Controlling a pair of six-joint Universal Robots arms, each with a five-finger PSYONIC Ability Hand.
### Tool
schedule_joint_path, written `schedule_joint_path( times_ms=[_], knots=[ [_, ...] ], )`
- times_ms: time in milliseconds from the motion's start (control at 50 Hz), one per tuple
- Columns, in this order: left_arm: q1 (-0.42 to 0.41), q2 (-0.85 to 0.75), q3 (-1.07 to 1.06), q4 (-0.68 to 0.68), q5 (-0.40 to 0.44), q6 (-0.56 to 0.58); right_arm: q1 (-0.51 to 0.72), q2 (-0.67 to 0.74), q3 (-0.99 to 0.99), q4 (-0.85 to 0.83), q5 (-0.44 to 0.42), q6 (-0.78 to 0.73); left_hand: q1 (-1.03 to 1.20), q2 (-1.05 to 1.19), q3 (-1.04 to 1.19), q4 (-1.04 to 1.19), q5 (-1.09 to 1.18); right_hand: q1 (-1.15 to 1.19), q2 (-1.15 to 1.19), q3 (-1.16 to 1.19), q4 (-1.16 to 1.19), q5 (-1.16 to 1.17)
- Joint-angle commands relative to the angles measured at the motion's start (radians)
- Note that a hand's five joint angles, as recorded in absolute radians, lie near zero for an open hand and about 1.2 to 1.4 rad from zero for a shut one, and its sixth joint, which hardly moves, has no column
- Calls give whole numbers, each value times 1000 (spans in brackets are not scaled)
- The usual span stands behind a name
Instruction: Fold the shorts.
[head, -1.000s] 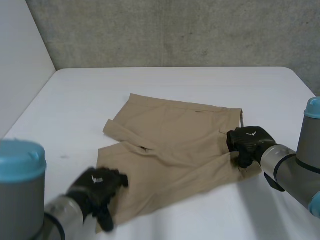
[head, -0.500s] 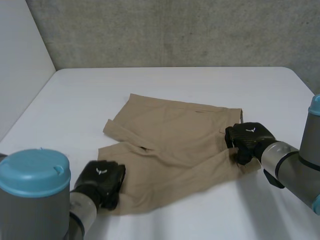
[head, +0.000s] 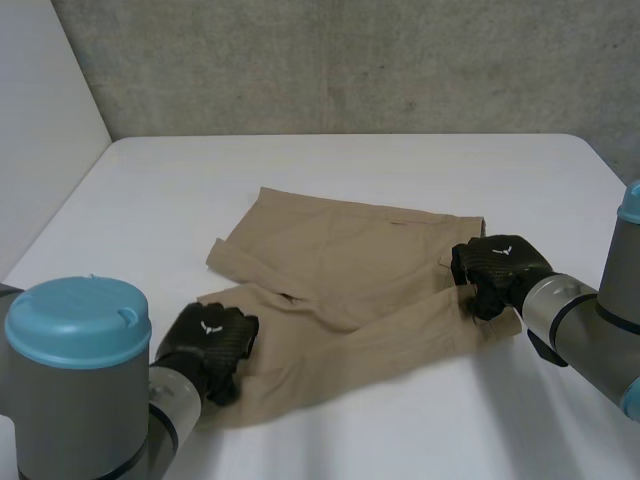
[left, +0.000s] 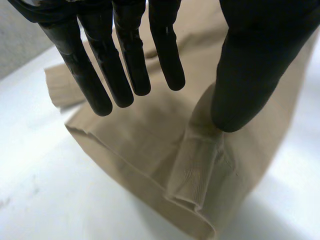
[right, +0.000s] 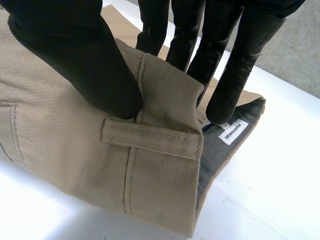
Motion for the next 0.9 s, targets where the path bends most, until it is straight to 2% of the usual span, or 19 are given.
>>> schedule_joint_path(
  times_ms=[20, 220, 280, 380, 440, 620, 740, 840, 900],
  knots=[
    [-5, -3, -18, -52, -5, -2, 0, 1, -2, -11, 1, -4, 25, 35, 29, 35, 35, 408, 212, 196, 204, 249],
    [-15, -15, -44, -56, -16, -1, 0, 17, -2, -17, 1, -8, -101, -91, -97, -91, -91, 408, 212, 196, 204, 249],
    [-24, -26, -38, -50, -17, 1, 0, 17, -4, -19, 1, -10, -58, -48, -53, -48, -48, 408, 212, 196, 204, 249],
    [-18, -96, 55, -17, -17, 8, 1, 17, -8, -26, 1, -28, 698, 708, 702, 708, 708, 408, 212, 196, 204, 249],
    [-12, -133, 133, -6, -22, 24, 4, 27, -27, -28, 1, -48, 699, 709, 704, 709, 709, 408, 212, 196, 204, 249],
    [71, -337, 596, 20, -34, 212, 10, 101, -184, -31, 35, -70, 699, 709, 704, 709, 709, 408, 212, 196, 204, 249],
    [103, -538, 920, 37, -30, 306, 12, 236, -358, -92, 107, -111, 699, 709, 704, 709, 709, 408, 212, 196, 204, 249],
    [126, -758, 1225, 112, -22, 410, 17, 365, -503, -172, 169, -160, 699, 709, 704, 709, 709, 408, 212, 196, 204, 249],
    [143, -846, 1334, 141, -11, 450, 21, 458, -594, -226, 190, -197, 699, 709, 704, 709, 709, 408, 212, 196, 204, 249]
  ],
)
